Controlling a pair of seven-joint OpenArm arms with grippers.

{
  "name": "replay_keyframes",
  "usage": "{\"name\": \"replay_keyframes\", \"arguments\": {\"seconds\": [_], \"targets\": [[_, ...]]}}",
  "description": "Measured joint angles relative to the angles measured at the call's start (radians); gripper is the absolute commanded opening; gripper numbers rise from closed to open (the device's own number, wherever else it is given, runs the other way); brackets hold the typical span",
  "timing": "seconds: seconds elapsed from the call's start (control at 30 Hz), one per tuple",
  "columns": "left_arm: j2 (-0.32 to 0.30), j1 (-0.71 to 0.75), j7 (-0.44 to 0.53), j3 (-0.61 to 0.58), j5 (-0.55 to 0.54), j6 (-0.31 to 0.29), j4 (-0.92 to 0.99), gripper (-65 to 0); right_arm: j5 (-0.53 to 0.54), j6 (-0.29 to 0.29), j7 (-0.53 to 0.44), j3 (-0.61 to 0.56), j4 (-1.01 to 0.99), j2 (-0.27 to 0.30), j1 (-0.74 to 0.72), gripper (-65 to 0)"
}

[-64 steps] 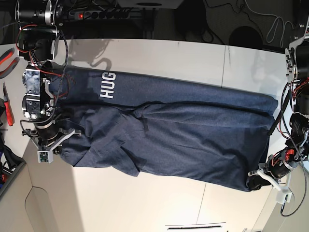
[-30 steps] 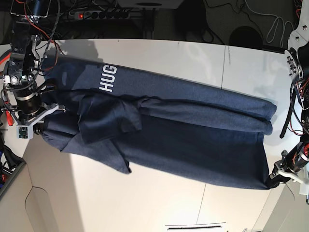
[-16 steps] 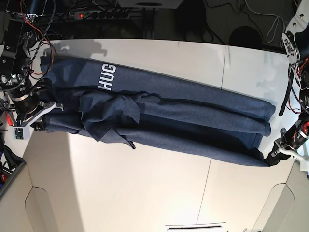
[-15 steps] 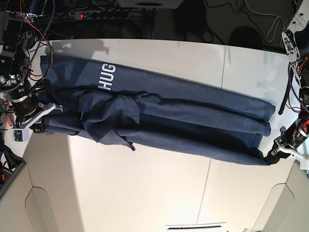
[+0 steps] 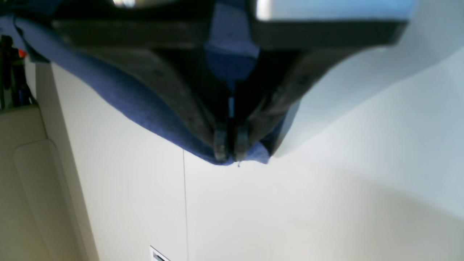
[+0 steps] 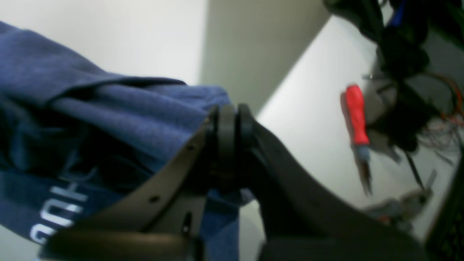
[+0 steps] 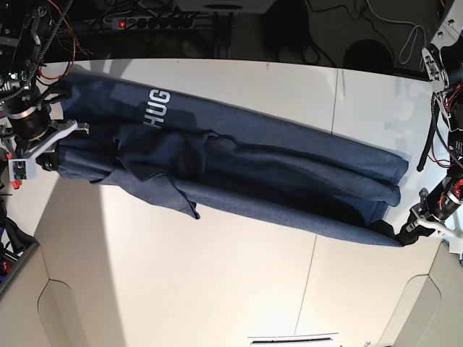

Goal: Layout the t-shirt on the table in an organized manner, then fold the t-shirt properly
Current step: 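Lay the flipped strip down and release it with both grippers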

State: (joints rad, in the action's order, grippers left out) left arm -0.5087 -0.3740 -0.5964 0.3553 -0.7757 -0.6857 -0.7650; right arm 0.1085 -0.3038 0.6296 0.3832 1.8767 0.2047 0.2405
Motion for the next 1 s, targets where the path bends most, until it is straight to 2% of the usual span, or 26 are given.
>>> {"name": "replay_keyframes", "arguments": {"seconds": [0.13, 0.27, 0.5, 0.67, 1.0], "targets": [[0.003, 0.014, -0.018, 0.045, 0.000, -0.003, 0.000, -65.0, 0.012, -0.004, -0.001, 0.050, 0.000, 0.000, 0.031, -65.0], [0.002, 0.048, -0.056, 0.075, -0.041, -0.004, 0.000, -65.0, 0.082, -0.006, 0.007, 0.085, 0.000, 0.000, 0.056, -65.0], [0.002, 0.082, -0.061, 0.077, -0.072, -0.003, 0.000, -65.0, 0.231, -0.067, 0.143, 0.097, 0.001, 0.000, 0.059, -65.0], [0.002, 0.091, -0.069, 0.078, -0.072, -0.002, 0.000, -65.0, 0.304, -0.070, 0.204, 0.099, 0.002, -0.003, 0.059, -65.0], [0.002, 0.100, -0.084, 0.078, -0.068, -0.002, 0.000, -65.0, 0.344, -0.071, 0.387, 0.099, 0.008, -0.003, 0.059, -65.0]]}}
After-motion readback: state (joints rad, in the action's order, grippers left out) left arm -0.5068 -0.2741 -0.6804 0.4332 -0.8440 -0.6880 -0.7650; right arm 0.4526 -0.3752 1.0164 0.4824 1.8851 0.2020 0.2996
